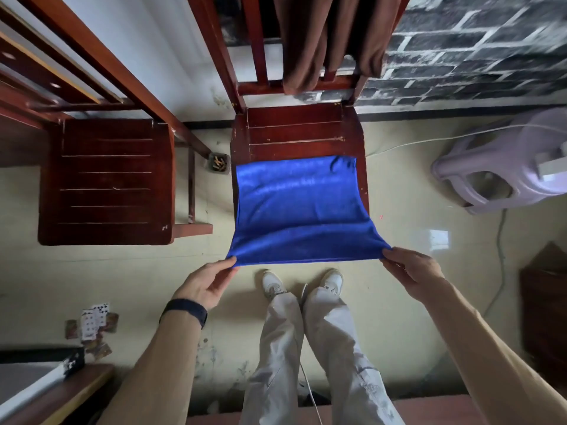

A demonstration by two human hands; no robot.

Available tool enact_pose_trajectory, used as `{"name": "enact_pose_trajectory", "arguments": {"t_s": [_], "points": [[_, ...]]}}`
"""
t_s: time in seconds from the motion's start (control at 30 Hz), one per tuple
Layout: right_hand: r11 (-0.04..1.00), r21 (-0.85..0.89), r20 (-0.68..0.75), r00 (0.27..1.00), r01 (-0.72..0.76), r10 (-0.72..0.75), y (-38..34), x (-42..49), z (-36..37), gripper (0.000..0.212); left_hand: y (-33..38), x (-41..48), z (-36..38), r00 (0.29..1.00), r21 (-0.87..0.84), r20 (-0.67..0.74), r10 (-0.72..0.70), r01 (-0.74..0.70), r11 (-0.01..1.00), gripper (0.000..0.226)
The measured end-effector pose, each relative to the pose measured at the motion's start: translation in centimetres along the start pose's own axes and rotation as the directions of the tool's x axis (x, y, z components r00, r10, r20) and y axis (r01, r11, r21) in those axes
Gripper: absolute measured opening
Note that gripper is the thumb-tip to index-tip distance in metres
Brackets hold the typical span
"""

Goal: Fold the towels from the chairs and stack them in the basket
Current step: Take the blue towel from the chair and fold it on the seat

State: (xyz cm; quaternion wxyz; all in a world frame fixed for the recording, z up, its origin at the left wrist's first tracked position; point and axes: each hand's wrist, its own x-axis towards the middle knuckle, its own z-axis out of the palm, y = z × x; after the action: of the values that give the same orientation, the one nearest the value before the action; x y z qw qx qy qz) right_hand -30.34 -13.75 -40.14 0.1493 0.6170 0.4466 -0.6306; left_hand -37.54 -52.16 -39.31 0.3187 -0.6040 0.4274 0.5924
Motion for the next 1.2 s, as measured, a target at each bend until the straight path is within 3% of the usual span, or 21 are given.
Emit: {"name": "enact_pose_trajectory", "arguments": {"t_s": [0.1, 0.2, 0.27, 0.37, 0.43, 0.5, 0.6, 0.73, 0.9, 0.97, 1.07, 1.2], "points": [[0.990, 0.138, 0.074, 0.997, 0.002, -0.012, 0.2, -4.6, -2.3, 0.009, -0.6, -4.4, -1.6, 1.000, -0.049, 0.008, -0.005, 0.005, 0.999, 0.012], [0.980, 0.199, 0.107, 0.993, 0.026, -0.048, -1.1, -8.4, -2.5, 0.011, 1.1, -7.5, -1.8, 0.996, -0.116, -0.023, 0.087, -0.089, 0.989, 0.021], [0.973, 0.233, 0.098, 0.995, -0.003, -0.020, -1.9, -9.8, -2.0, 0.023, 2.2, -9.0, -1.4, 0.986, -0.035, -0.061, 0.155, -0.157, 0.987, 0.025], [0.965, 0.249, 0.118, 0.992, -0.078, 0.049, -3.8, -11.5, -1.0, 0.015, 4.4, -10.8, 0.1, 0.961, 0.052, -0.051, 0.271, -0.268, 0.962, 0.027], [0.956, 0.280, 0.140, 0.989, -0.090, 0.052, -6.2, -12.1, -0.2, 0.035, 6.5, -11.9, 1.3, 0.943, 0.076, -0.040, 0.332, -0.328, 0.942, 0.030], [0.948, 0.307, 0.171, 0.985, -0.088, 0.036, -9.2, -12.8, 0.9, 0.022, 8.8, -12.9, 2.5, 0.927, 0.087, -0.007, 0.374, -0.372, 0.924, 0.030], [0.948, 0.314, 0.209, 0.978, -0.049, -0.019, -13.2, -12.7, 2.8, 0.006, 11.4, -13.8, 4.2, 0.904, 0.110, 0.036, 0.427, -0.428, 0.897, 0.030], [0.953, 0.298, 0.238, 0.962, 0.057, -0.132, -16.8, -12.2, 5.2, 0.019, 13.3, -14.3, 6.7, 0.863, 0.121, 0.048, 0.503, -0.504, 0.855, 0.031], [0.929, 0.320, 0.146, 0.959, 0.186, -0.243, -18.5, -10.5, 5.9, 0.021, 13.5, -14.3, 8.2, 0.777, -0.036, 0.062, 0.626, -0.626, 0.779, 0.031], [0.929, 0.310, 0.123, 0.960, 0.203, -0.251, -17.6, -9.7, 5.8, 0.019, 12.5, -13.6, 8.0, 0.747, -0.034, 0.095, 0.658, -0.658, 0.753, 0.032], [0.949, 0.226, 0.111, 0.963, 0.218, -0.247, -15.0, -7.4, 5.8, 0.019, 10.5, -10.2, 7.4, 0.692, 0.098, 0.151, 0.706, -0.721, 0.686, 0.035], [0.957, -0.093, 0.033, 0.961, 0.275, -0.273, -9.6, -1.3, 5.8, 0.023, 7.1, -2.5, 6.4, 0.635, 0.434, 0.232, 0.737, -0.746, 0.505, 0.029]]}}
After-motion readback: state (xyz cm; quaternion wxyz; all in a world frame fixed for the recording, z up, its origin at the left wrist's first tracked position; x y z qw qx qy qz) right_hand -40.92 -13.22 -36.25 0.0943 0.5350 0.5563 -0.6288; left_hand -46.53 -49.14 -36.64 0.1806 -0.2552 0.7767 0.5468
